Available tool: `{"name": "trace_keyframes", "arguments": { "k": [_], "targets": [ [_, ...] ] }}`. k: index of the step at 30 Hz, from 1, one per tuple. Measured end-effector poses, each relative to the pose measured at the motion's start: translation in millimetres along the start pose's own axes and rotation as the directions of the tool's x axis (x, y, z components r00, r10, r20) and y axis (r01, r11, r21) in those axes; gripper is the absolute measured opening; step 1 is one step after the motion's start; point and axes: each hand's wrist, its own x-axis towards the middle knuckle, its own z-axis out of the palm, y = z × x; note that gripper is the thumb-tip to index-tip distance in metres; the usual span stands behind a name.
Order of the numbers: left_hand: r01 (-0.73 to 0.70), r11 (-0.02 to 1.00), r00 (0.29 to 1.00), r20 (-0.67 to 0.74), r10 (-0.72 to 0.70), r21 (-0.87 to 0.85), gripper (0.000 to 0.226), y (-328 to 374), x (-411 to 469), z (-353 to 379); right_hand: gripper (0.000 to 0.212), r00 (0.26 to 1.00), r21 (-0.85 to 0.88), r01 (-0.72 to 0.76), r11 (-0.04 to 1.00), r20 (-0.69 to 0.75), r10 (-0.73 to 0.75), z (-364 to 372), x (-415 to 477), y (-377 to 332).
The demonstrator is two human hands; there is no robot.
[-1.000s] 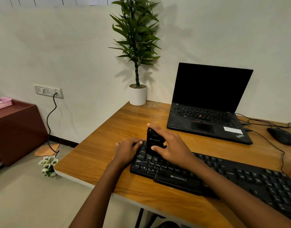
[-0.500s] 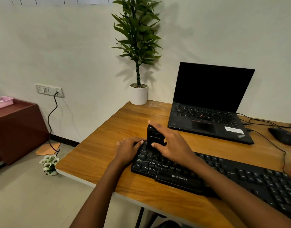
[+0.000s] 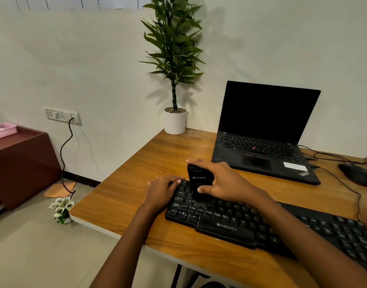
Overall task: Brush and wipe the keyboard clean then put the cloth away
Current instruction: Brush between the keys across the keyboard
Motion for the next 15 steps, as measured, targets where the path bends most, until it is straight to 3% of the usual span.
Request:
{"name": "trace_keyframes", "arguments": {
  "k": [4, 8, 11, 15],
  "targets": [
    [-0.013, 0.997, 0.999, 0.028, 0.015, -0.070, 0.022, -3, 1, 1, 0.075, 0.998, 0.087, 0.054, 0.995, -0.027, -0.052, 10, -3, -8],
    [-0.005, 1.000, 1.000, 0.024, 0.005, -0.031, 0.022, 0, -2, -2, 0.074, 0.996, -0.036, 0.044, 0.998, -0.073, -0.047, 8, 7, -12],
    [0.002, 0.999, 1.000, 0.031, 0.000, -0.040, 0.035, 5, -5, -5, 0.074, 0.993, 0.076, 0.098, 0.992, -0.074, -0.092, 25, 5, -16],
    [0.012, 1.000, 1.000, 0.006, -0.012, -0.006, 0.026, 5, -5, -5, 0.073, 0.997, -0.107, 0.059, 0.993, -0.051, -0.065, 18, 17, -14]
  ]
}}
